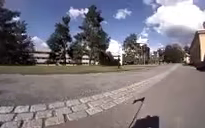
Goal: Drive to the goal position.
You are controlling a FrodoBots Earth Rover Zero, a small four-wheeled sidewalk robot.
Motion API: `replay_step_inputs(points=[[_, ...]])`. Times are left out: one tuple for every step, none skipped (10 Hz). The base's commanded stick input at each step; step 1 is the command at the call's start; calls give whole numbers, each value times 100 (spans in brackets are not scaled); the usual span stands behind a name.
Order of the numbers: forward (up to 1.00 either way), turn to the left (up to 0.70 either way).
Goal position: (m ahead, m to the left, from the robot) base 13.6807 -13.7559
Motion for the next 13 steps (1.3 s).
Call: replay_step_inputs(points=[[0,-70],[0,-70],[0,-70],[0,-70],[0,-70],[0,-70],[0,-70],[0,-70],[0,-70],[0,-70],[0,-70],[0,-70],[0,-70]])
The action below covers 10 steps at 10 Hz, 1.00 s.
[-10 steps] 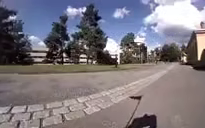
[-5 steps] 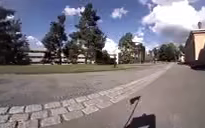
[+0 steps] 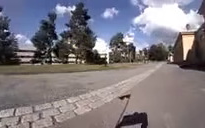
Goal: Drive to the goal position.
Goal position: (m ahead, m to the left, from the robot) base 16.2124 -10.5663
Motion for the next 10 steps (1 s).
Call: replay_step_inputs(points=[[0,-70],[0,-70],[0,-70],[0,-70],[0,-70],[0,-70],[0,-70],[0,-70],[0,-70],[0,-70]])
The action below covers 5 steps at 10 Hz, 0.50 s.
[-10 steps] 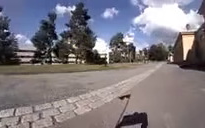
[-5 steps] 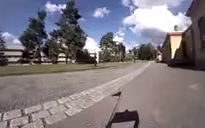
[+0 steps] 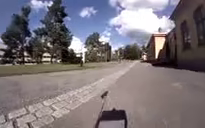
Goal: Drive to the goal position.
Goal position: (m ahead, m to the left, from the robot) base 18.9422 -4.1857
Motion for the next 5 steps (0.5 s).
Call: replay_step_inputs(points=[[0,-29],[0,0],[0,0],[0,0],[18,0]])
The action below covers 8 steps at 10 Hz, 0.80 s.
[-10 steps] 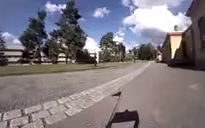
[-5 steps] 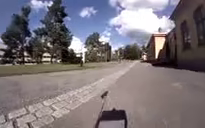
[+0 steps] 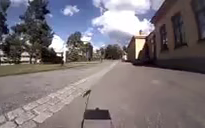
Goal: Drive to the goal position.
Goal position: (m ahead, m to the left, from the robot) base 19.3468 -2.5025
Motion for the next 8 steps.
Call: replay_step_inputs(points=[[70,0],[70,0],[70,0],[70,0],[70,0],[70,0],[70,0],[70,0]])
